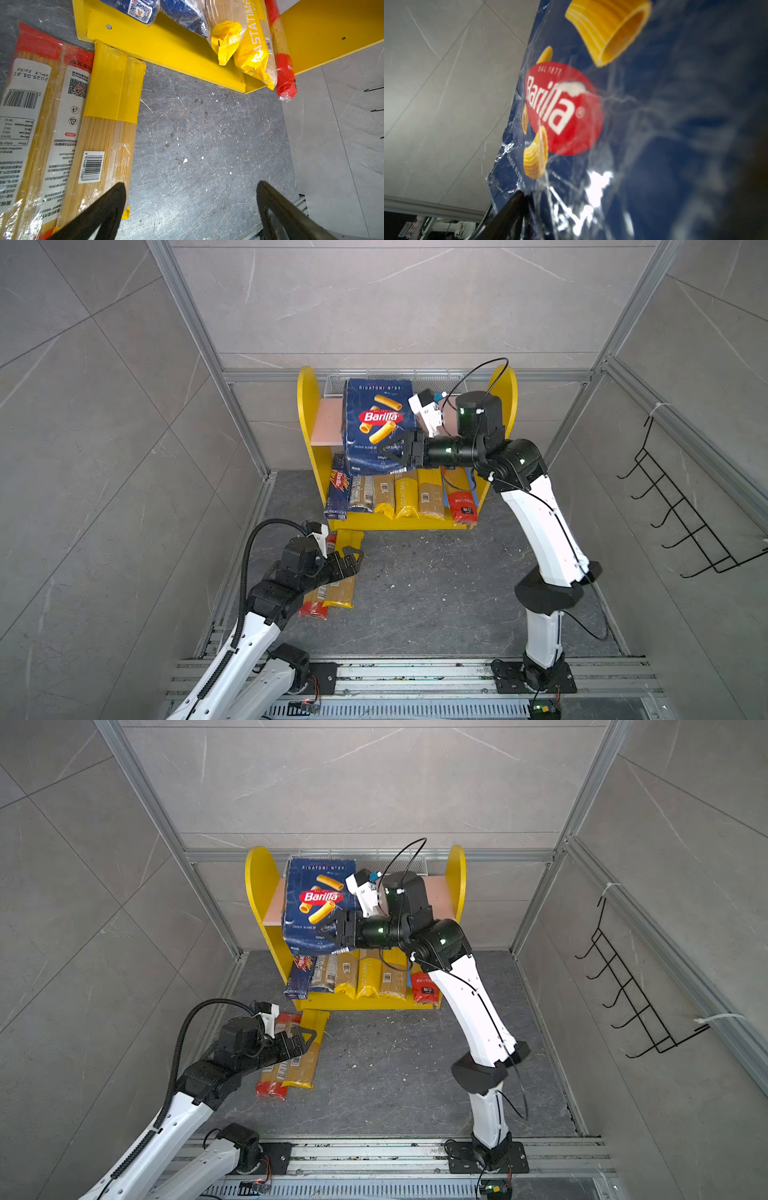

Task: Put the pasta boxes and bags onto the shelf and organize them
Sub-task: 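Lift the Rigatoni box with the right gripper up toward the pink top shelf, then lower the Rigatoni box onto the pink top shelf with the right gripper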

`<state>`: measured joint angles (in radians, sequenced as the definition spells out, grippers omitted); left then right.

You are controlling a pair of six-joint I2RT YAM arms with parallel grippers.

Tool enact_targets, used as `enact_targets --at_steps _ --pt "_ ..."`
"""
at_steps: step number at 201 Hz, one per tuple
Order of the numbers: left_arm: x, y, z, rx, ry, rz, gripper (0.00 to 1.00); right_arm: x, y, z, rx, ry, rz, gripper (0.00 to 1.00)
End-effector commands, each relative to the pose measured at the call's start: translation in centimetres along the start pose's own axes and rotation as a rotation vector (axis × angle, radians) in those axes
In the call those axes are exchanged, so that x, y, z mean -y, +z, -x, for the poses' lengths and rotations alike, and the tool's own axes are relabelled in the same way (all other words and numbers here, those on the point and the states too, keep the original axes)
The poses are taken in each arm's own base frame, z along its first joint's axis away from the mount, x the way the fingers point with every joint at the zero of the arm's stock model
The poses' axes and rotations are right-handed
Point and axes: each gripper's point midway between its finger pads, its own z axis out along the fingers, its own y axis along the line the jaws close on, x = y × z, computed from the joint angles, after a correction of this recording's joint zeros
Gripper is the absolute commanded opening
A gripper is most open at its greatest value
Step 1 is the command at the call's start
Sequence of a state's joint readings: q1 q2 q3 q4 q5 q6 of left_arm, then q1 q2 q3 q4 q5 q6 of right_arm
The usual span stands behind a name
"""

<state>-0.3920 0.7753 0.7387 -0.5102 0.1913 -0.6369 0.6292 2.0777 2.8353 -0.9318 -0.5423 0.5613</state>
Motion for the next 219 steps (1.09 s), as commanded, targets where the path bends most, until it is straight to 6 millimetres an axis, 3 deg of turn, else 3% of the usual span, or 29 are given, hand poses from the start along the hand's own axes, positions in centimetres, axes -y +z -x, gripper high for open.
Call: enact_targets --at_steps 1,26,88,108,134,147,171,219 --pt "1.6 -0.7 2.0 0.058 0.047 -0.05 1.0 -0.2 -0.9 4.3 0.111 -0.008 0.13 0.32" --pt "1.4 -0.9 2.2 0.055 0.042 -0.039 1.0 2.3 -0.3 5.8 0.147 -0.008 0.123 0.32" --pt "1.4 0.0 2.8 0.039 0.016 -0.053 1.0 5.2 -2.9 8.3 0.212 -0.031 0.061 0.34" --pt "1.5 0.7 2.8 0.03 0.002 -0.07 1.0 6.4 -2.7 8.2 0.201 -0.009 0.049 0.44" --pt "1.7 1.3 2.8 0.019 -0.011 -0.082 1.0 7.5 -2.4 7.5 0.172 0.014 0.032 0.8" --pt "1.7 1.3 2.8 0.019 -0.01 -0.085 1.0 7.9 -2.4 7.2 0.162 0.019 0.011 0.88" --pt "1.8 1.2 2.9 0.023 -0.01 -0.088 1.0 8.4 -3.0 6.7 0.153 0.005 -0.043 0.96" --pt "1.9 1.0 2.8 0.021 -0.003 -0.09 1.0 10.7 -5.4 5.6 0.14 -0.002 -0.235 0.98"
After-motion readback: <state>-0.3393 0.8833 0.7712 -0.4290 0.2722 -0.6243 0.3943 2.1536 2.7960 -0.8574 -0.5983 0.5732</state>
